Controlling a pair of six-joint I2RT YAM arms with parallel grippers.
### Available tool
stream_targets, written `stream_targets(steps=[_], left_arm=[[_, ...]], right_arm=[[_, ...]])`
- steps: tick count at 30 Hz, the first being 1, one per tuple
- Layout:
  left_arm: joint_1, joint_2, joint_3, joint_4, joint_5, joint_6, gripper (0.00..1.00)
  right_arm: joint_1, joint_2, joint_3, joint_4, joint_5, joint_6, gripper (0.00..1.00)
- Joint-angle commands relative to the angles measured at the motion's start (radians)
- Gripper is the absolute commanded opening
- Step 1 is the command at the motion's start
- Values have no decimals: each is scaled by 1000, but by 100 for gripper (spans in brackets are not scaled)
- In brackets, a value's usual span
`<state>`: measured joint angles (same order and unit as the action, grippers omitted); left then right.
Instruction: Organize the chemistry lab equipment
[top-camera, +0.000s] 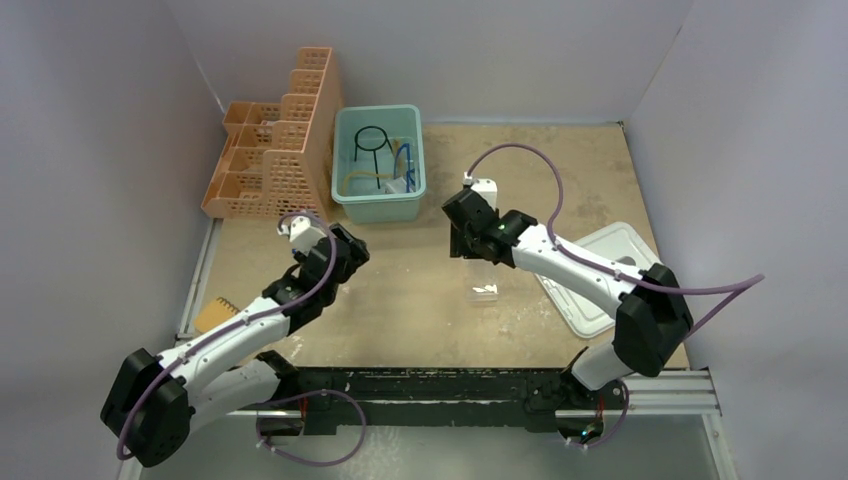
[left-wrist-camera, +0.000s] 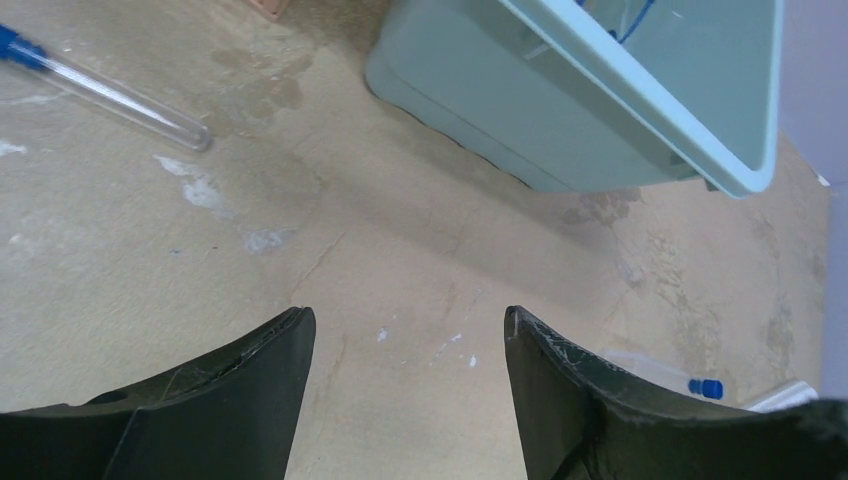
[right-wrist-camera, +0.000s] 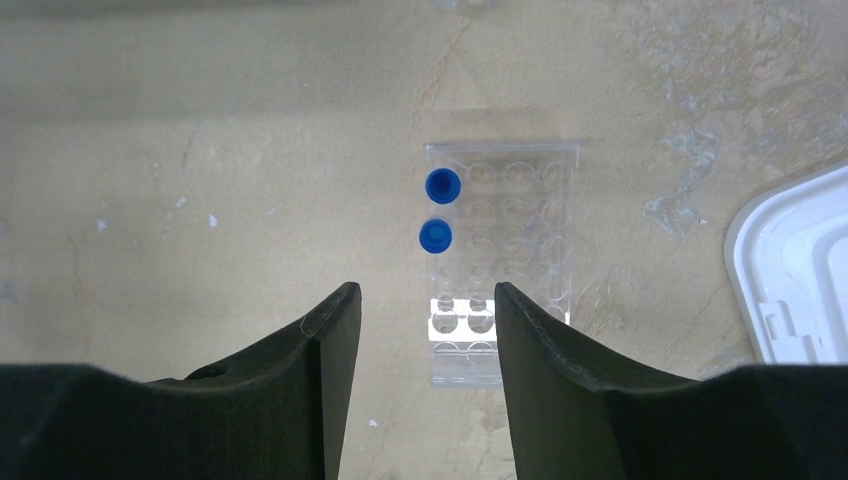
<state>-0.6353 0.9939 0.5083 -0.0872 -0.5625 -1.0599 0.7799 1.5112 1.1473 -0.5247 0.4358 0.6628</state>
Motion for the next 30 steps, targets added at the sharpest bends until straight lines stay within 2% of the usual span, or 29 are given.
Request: stream_targets(steps=[1,5,8,10,12,18,23,28,30], left_arm=[[15,-12,24,-132,-83,-77,68],[44,13,66,-305,-158,-166,65],[99,21,78,-373,-168,-191,65],[159,25,78,-373,-157,-181,68],[214,50,82,-359,-142,-161,75],[364,193,154,-321,-76,-76,76],[382,289,185,-232,-66,-83,77],[383,417,253,-237,-104,-106,77],[383,455,271,-248,-137,-119,70]], right_arm=[[3,-8,86,-34,47,4,54],[3,-26,96,-6,45,-15,54],[4,-41,80,10,52,-23,53],[3,-55,63,29,52,-31,54],[3,-75,42,50,53,-37,54],[4,-126,-11,99,71,-59,54],[3,-152,-48,131,94,-74,54],[-3,-153,-59,146,139,-93,54],[-4,-158,-66,159,146,-102,54]])
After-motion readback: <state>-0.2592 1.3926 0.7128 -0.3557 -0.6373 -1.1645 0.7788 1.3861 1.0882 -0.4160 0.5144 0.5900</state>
